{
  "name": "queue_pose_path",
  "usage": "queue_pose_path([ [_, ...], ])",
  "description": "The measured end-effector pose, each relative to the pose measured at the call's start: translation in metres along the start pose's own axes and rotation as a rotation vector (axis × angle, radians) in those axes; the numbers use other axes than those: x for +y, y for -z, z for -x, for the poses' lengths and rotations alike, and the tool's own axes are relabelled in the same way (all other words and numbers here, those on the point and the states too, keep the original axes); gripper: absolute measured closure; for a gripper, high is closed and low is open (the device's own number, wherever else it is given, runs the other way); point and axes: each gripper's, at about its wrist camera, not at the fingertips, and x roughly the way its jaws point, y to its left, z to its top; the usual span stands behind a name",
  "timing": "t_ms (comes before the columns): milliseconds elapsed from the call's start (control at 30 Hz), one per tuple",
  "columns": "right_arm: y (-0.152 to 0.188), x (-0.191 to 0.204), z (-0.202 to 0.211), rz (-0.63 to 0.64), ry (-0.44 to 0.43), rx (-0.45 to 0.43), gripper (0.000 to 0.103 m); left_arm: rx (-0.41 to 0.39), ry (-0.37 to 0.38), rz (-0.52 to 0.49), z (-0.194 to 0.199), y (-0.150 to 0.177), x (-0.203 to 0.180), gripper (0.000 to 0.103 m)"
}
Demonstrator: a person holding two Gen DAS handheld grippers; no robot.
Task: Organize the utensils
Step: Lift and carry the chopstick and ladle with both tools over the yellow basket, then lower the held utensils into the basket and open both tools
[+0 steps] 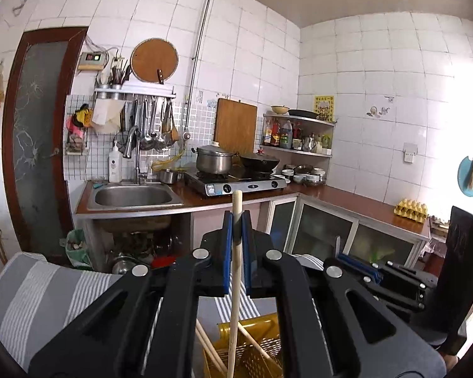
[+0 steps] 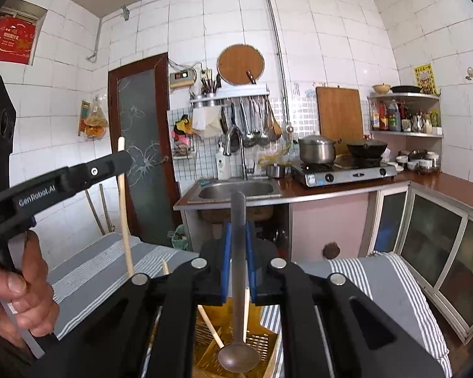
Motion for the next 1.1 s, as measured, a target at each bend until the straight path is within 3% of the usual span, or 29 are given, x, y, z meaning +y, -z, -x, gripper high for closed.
queue_pose_path([
  [267, 0.012, -0.007, -0.021, -0.008, 0.015, 0.031, 0.094, 0.04, 0.002, 0.016, -0.025, 0.017, 0.006, 0.099],
  [1100, 0.03, -0.013, -0.023, -0.033, 0.024, 0.107, 0.094, 0.228, -0.081, 0.022, -0.057, 0.074, 0.014, 0.098],
])
